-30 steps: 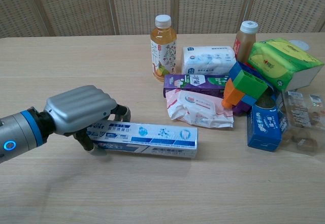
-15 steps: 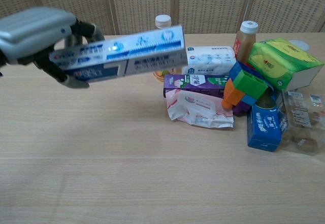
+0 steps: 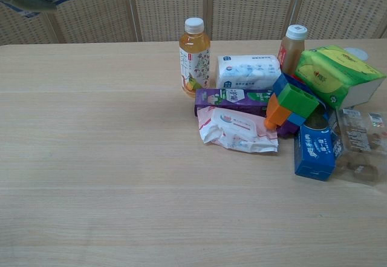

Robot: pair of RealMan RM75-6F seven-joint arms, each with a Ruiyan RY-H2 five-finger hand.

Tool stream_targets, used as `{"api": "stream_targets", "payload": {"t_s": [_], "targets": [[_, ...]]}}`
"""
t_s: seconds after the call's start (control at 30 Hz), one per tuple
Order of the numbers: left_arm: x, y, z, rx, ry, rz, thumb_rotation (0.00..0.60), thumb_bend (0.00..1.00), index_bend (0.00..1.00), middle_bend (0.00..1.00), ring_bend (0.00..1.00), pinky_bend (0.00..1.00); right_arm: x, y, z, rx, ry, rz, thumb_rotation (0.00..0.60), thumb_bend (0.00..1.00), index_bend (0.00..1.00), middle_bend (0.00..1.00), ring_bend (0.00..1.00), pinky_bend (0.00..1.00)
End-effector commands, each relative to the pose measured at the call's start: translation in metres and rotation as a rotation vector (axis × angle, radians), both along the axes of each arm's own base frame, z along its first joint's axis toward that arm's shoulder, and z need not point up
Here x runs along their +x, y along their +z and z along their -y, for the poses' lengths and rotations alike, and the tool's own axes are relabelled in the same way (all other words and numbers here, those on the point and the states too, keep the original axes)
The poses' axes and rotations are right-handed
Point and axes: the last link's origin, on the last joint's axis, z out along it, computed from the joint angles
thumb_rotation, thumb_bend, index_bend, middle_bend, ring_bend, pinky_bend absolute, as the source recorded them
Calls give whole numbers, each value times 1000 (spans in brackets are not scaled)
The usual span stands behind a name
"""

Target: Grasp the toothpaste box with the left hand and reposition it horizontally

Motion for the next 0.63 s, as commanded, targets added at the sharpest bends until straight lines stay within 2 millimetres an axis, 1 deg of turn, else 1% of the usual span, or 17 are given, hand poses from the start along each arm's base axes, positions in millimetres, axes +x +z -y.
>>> {"api": "stream_targets", "payload": {"t_s": [0.03,0.3,0.63], "targets": [[2,6,1,15,-2,11,600,203,550,567,633,538,0,0,-1,-2,0,-1,315,30,0,0,0,0],[5,10,4,19,-6,13,600,204,550,570,634,539,1,2,-4,-9,-2,-4,316,31,0,0,0,0],[5,7,1,14,-5,16,600,205,556,574,636,540,0,4,-5,-12,-15,-8,314,30,0,0,0,0]]}}
